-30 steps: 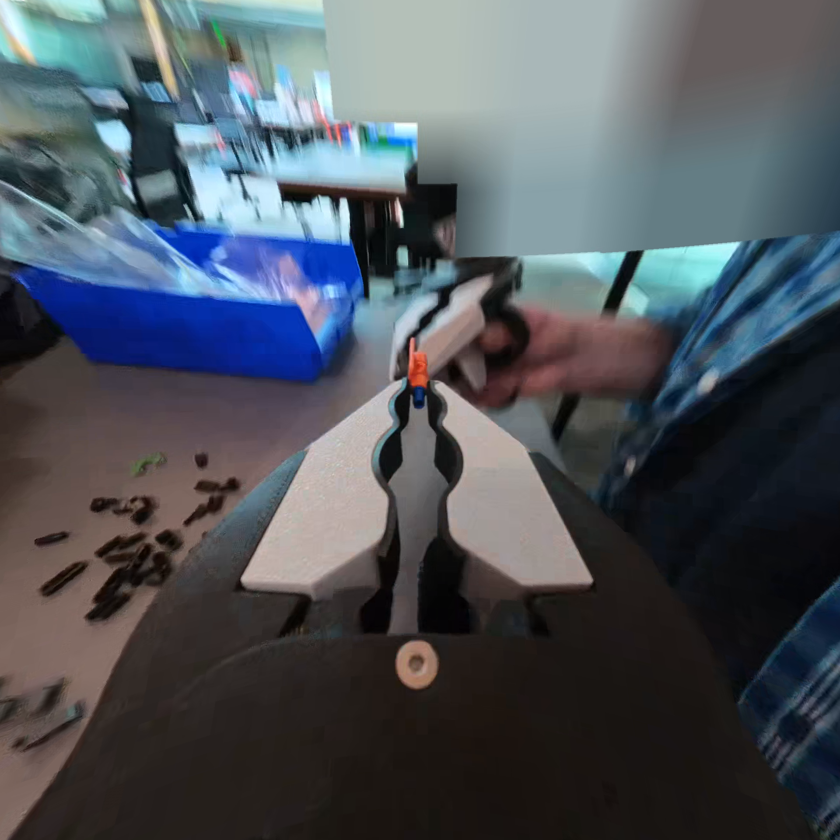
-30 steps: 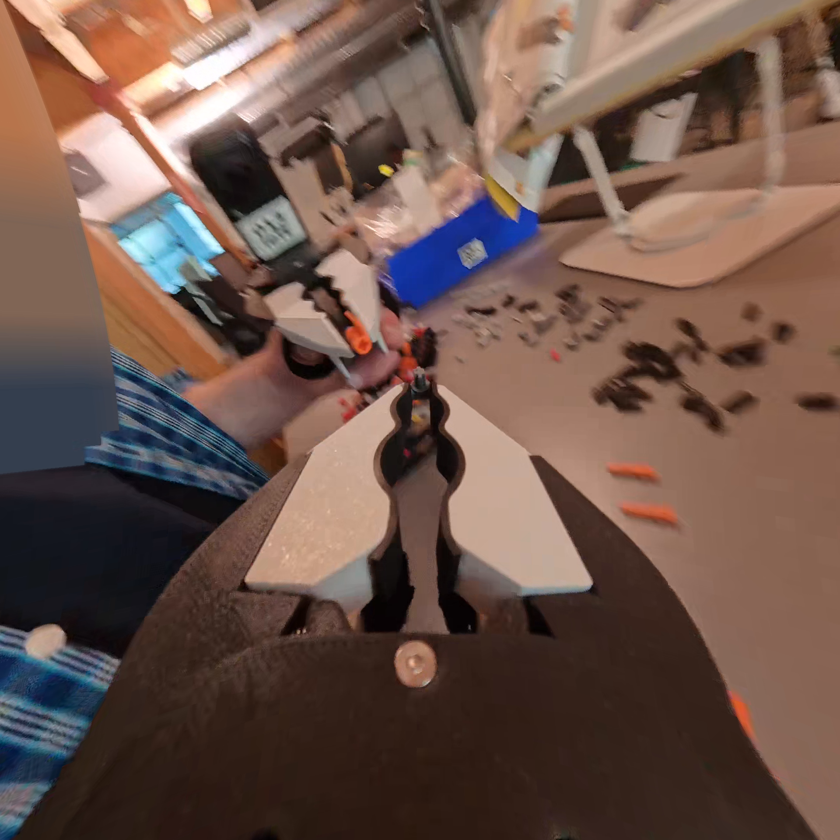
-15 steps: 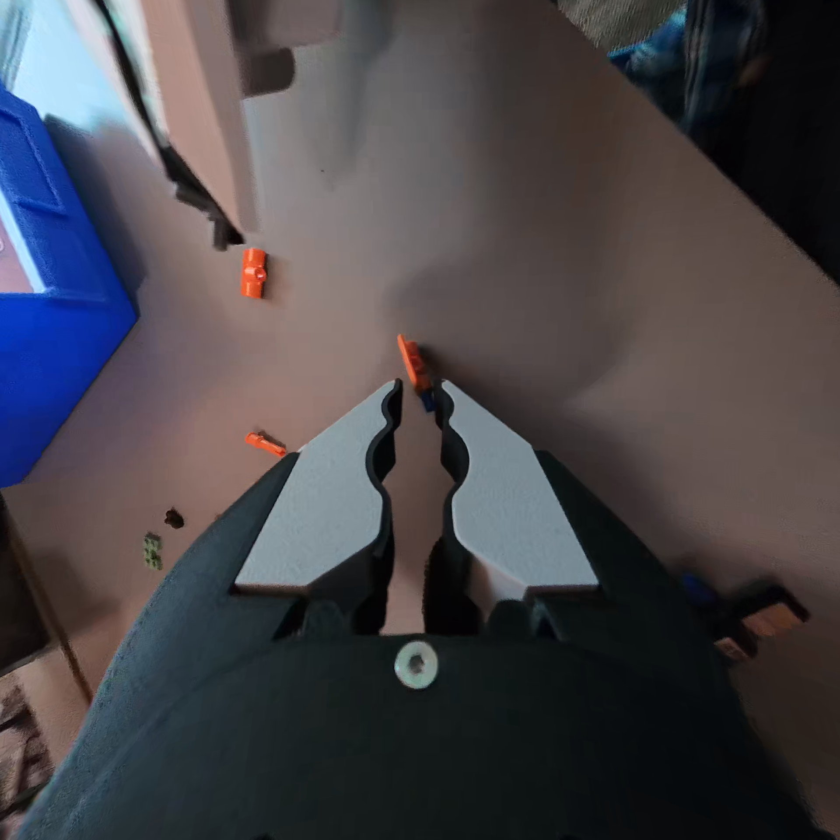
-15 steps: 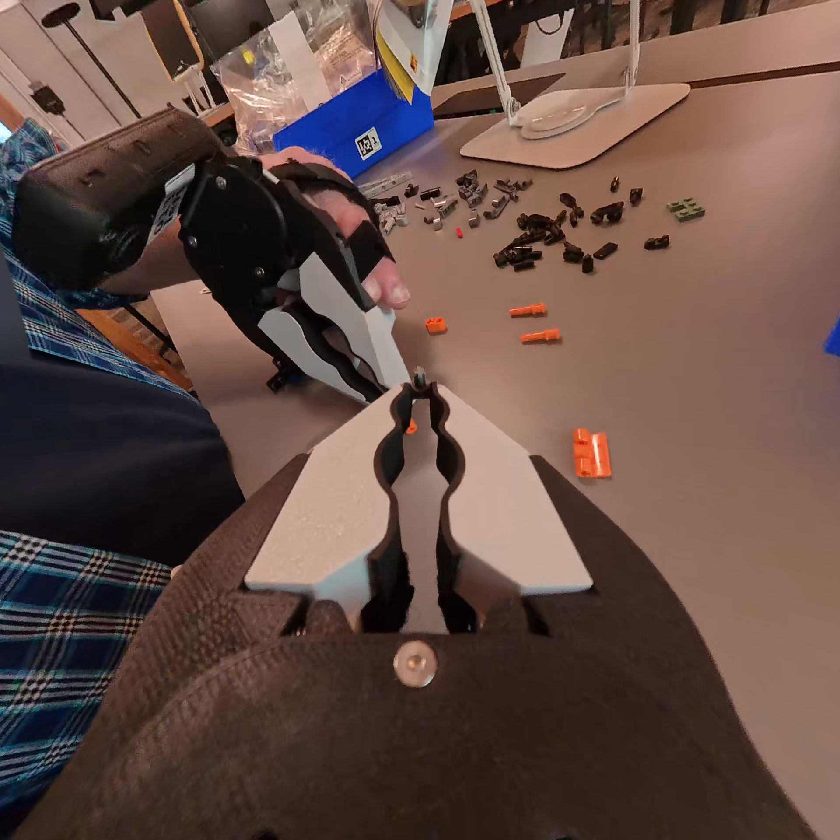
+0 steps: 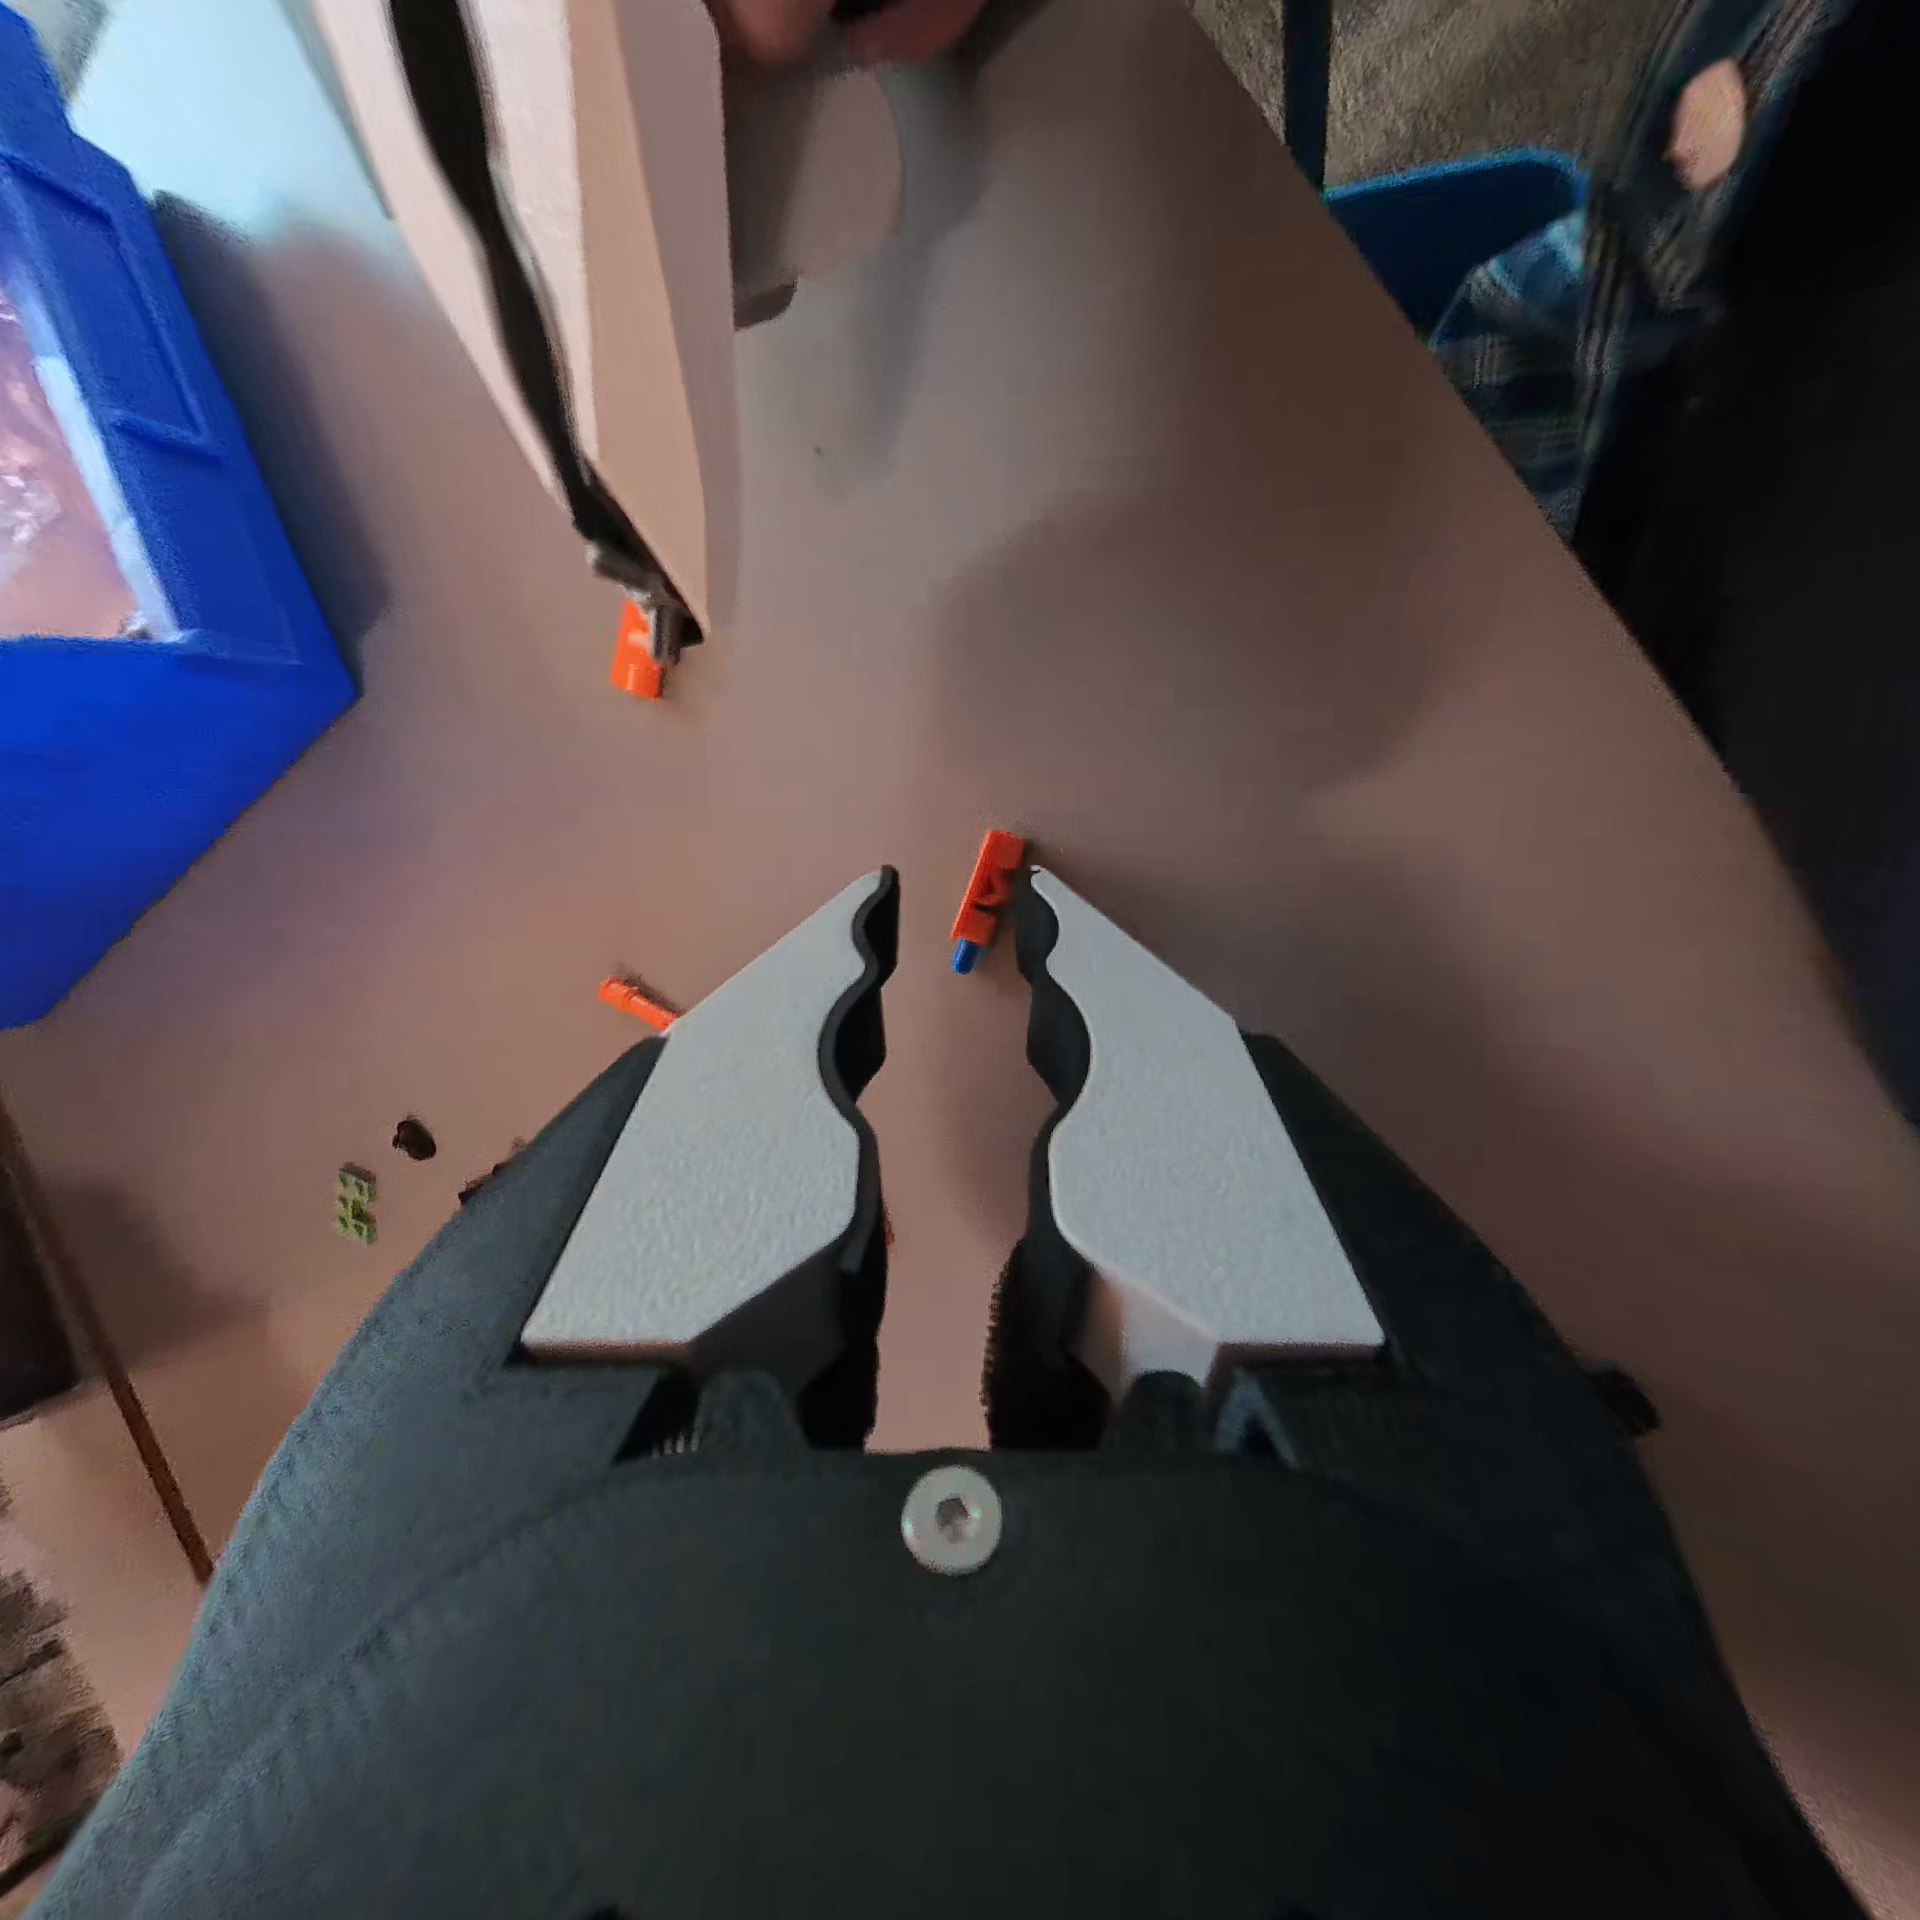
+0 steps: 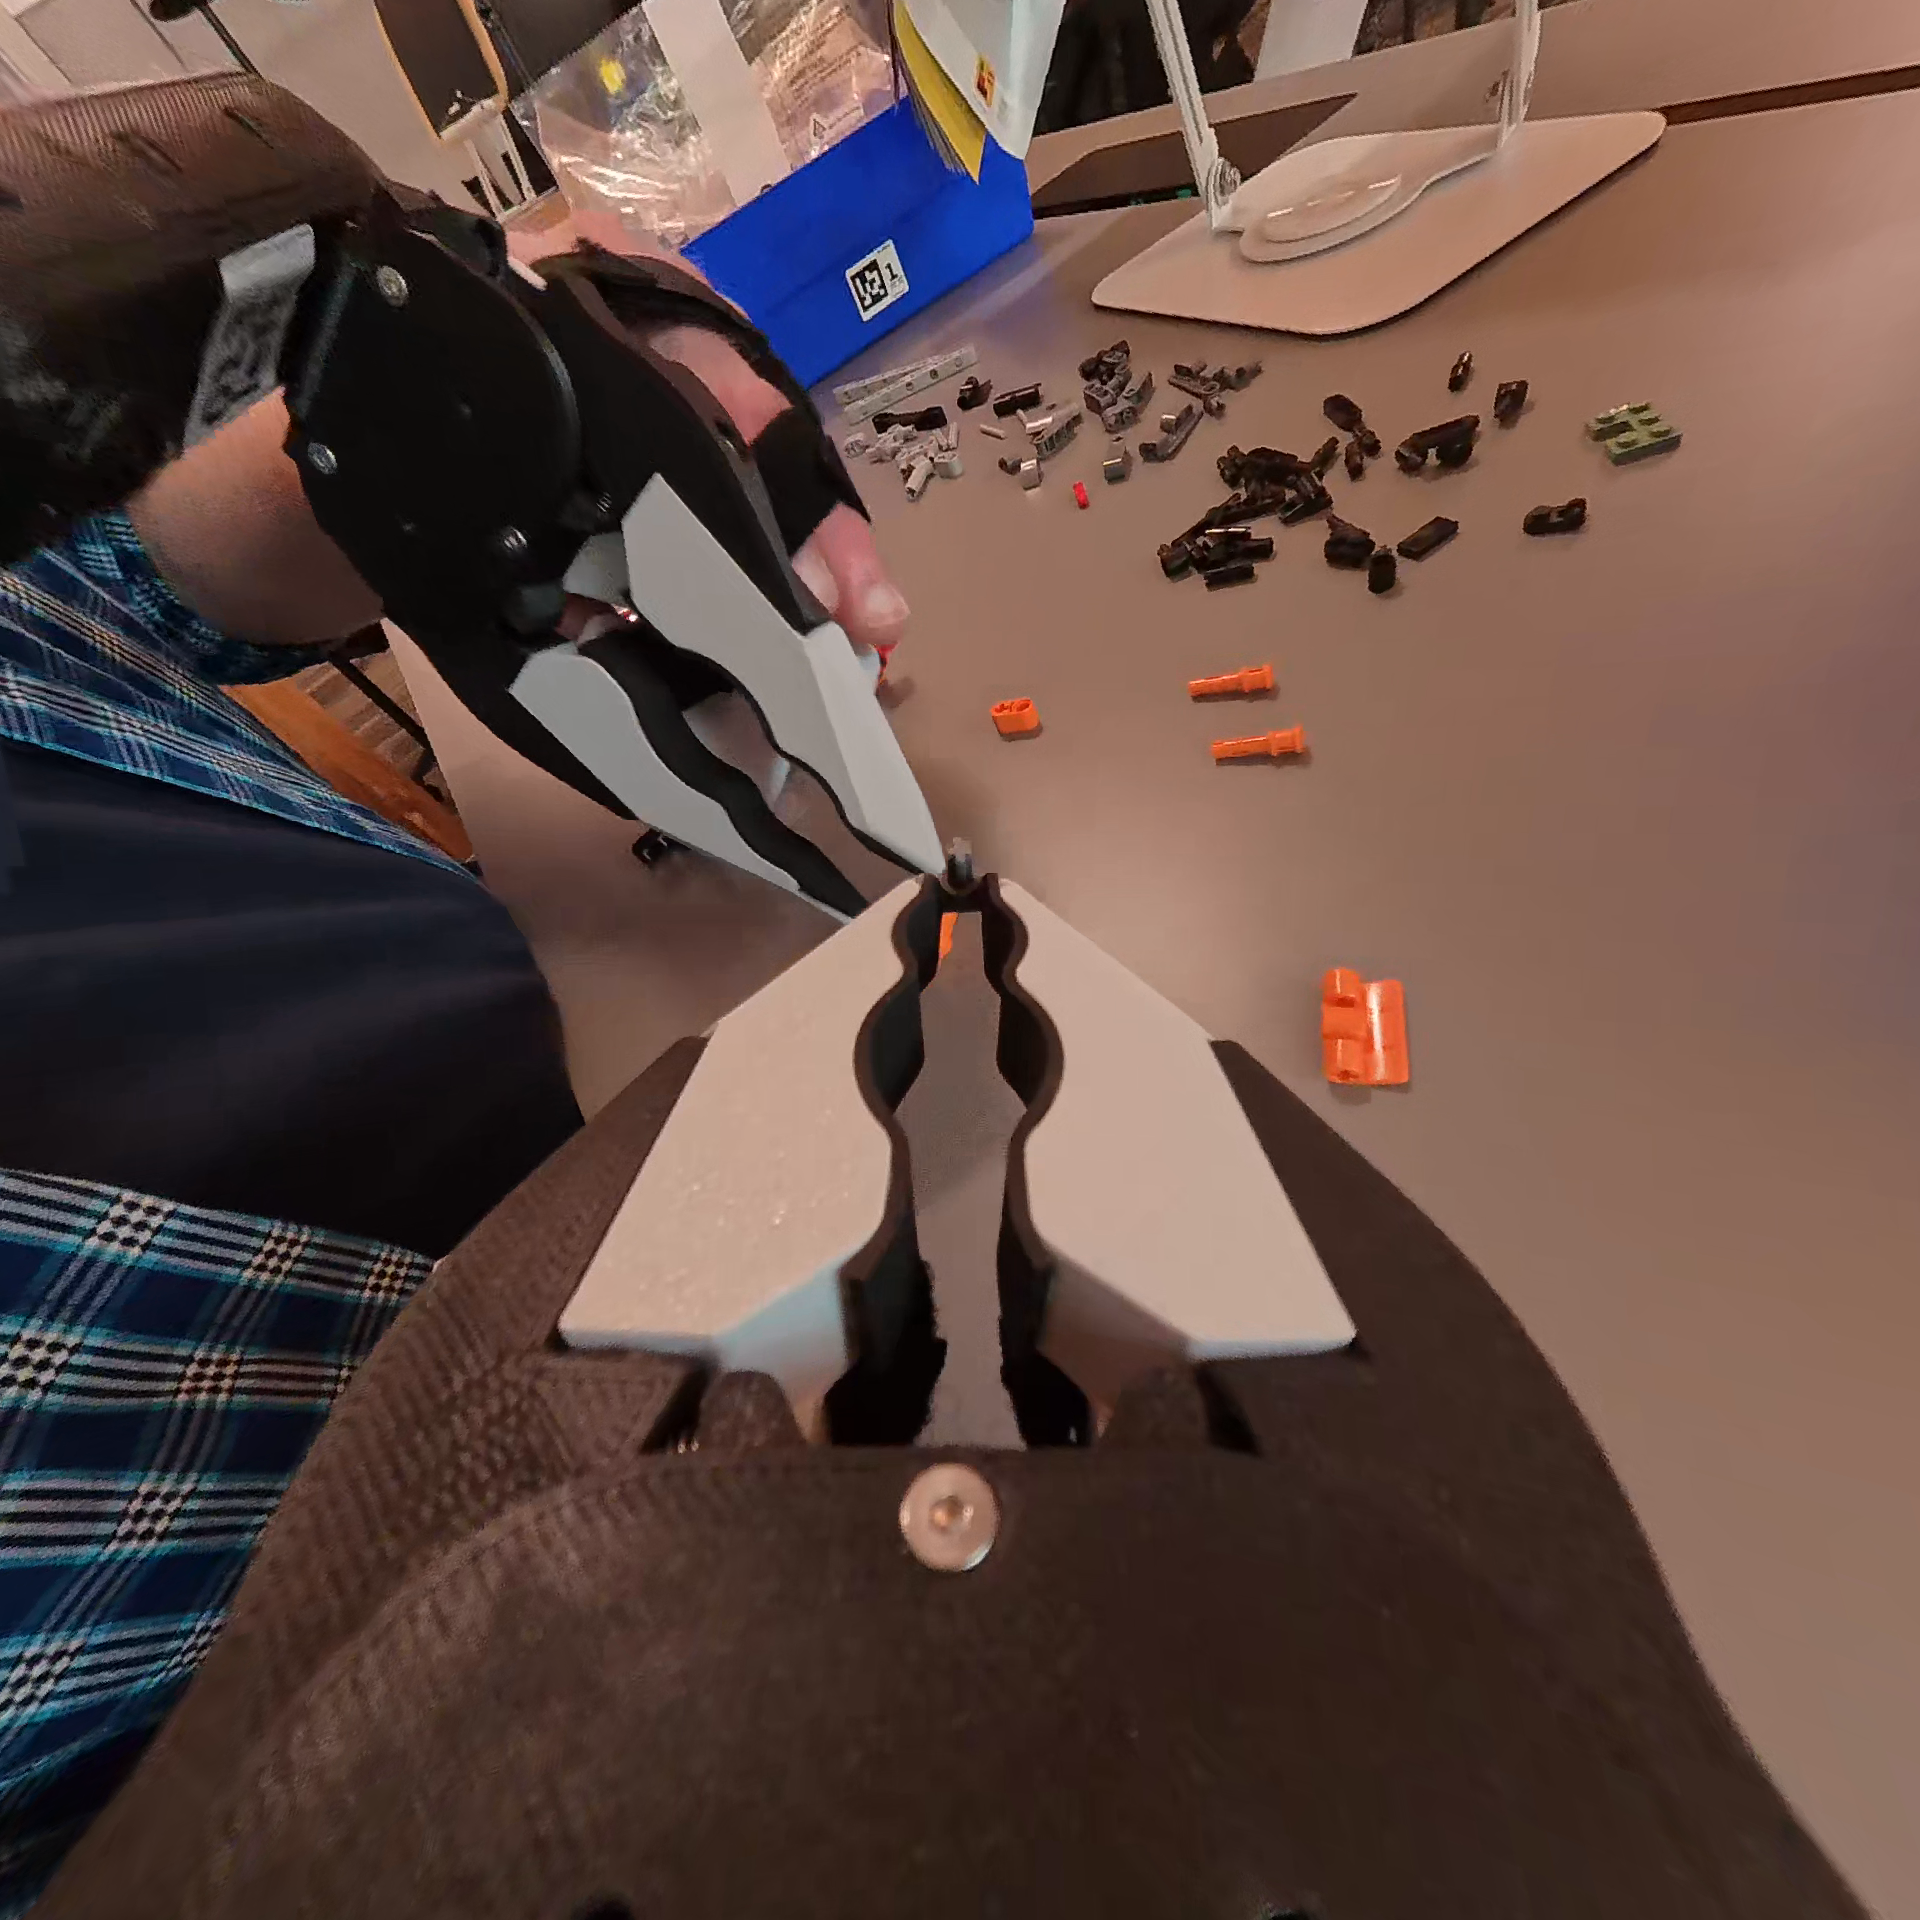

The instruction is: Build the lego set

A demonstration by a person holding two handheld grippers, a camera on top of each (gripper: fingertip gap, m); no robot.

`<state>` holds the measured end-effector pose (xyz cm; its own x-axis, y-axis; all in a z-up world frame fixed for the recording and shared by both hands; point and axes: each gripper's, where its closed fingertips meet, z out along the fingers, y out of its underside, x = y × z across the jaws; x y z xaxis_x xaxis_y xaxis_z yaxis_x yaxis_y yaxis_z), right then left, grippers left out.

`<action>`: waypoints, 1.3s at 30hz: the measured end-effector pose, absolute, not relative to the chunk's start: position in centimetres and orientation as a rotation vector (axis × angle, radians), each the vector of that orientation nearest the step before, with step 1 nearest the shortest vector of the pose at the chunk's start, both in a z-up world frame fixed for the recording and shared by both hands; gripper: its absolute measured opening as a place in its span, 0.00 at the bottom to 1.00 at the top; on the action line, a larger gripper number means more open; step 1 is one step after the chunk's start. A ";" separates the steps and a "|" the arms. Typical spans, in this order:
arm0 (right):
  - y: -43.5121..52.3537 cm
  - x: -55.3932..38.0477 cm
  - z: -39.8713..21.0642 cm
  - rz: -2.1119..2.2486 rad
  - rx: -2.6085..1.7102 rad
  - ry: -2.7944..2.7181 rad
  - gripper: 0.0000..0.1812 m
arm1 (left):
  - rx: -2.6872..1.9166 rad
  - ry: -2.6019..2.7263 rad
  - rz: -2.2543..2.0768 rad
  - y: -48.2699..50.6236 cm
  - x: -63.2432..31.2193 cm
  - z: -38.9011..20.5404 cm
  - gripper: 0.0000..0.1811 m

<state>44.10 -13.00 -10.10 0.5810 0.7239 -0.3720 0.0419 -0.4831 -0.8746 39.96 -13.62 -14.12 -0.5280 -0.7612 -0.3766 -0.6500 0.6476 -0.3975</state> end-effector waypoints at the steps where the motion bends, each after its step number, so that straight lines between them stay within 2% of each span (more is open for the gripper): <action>1: -13.1 44.1 -10.1 0.955 -1.911 -0.618 0.03 | -1.091 2.371 -0.260 -13.6 40.0 -14.6 0.08; 6: -13.2 44.0 -10.1 0.971 -1.907 -0.620 0.03 | -1.123 2.406 -0.244 -13.6 40.2 -15.8 0.03; 10: -13.3 43.6 -9.6 1.070 -1.881 -0.602 0.03 | -1.243 2.275 -0.351 -12.9 40.5 -14.2 0.01; 16: -13.2 41.7 -6.3 1.439 -1.717 -0.480 0.02 | -1.270 1.761 -0.913 -12.4 40.6 -5.6 0.00; 24: -12.8 38.5 -1.3 1.738 -1.500 -0.432 0.02 | -1.058 1.597 -0.738 -11.6 38.1 -0.3 0.00; 31: -11.7 37.0 2.1 1.865 -1.355 -0.355 0.02 | -1.082 1.312 -1.104 -11.2 36.5 3.8 0.00; 39: -12.2 36.2 3.4 1.970 -1.296 -0.391 0.02 | -0.951 1.363 -1.074 -12.0 36.0 4.8 0.00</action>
<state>36.15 -12.24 3.36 -0.2221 0.7161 -0.6617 -0.4094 -0.6845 -0.6032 36.03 -12.00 4.81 -0.0743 -0.9606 -0.2679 0.0360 0.2659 -0.9633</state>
